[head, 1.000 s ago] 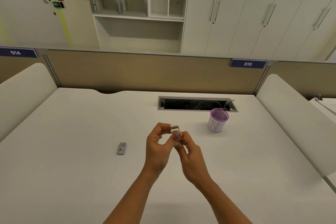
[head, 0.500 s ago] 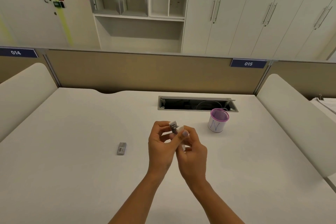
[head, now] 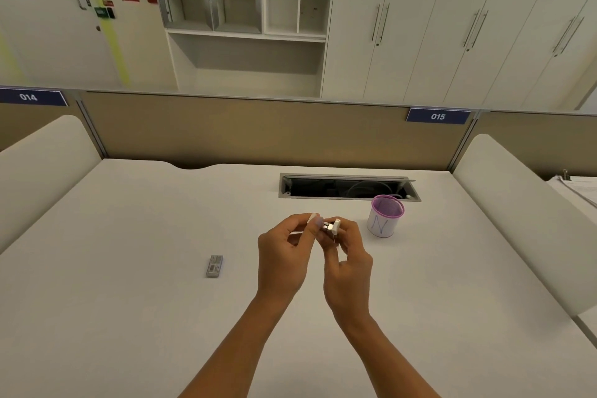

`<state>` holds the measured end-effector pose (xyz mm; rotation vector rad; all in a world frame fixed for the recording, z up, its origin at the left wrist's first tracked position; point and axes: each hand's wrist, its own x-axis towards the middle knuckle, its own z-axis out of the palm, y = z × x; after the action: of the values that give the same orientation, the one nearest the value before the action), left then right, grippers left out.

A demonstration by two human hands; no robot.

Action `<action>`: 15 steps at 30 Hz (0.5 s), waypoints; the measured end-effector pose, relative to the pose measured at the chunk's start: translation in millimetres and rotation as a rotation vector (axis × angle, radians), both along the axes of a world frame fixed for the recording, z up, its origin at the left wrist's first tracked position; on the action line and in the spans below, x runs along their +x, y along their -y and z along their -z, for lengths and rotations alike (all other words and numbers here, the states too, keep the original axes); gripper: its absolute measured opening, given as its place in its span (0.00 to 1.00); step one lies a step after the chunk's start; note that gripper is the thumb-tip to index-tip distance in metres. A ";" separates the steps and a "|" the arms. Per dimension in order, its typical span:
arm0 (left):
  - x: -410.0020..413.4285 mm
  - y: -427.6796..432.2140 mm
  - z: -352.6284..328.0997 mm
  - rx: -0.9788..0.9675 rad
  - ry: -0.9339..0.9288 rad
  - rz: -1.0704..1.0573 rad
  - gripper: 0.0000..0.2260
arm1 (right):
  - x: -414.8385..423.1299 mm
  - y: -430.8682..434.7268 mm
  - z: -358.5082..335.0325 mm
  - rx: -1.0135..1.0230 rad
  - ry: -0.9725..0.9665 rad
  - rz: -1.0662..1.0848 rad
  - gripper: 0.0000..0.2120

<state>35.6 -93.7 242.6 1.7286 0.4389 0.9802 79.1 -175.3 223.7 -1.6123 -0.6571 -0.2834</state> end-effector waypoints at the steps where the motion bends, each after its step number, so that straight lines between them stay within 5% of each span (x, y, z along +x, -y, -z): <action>1: 0.3 0.8 -0.4 0.050 0.008 -0.009 0.12 | -0.2 0.2 -1.6 0.005 -0.013 -0.005 0.14; 15: 7.4 17.5 -8.3 0.202 0.099 -0.107 0.06 | -1.9 -8.1 -11.3 0.179 -0.274 -0.046 0.07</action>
<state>43.0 -111.2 250.9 1.8415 0.3812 1.2169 77.1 -167.2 235.0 -1.4295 -0.4450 -0.0821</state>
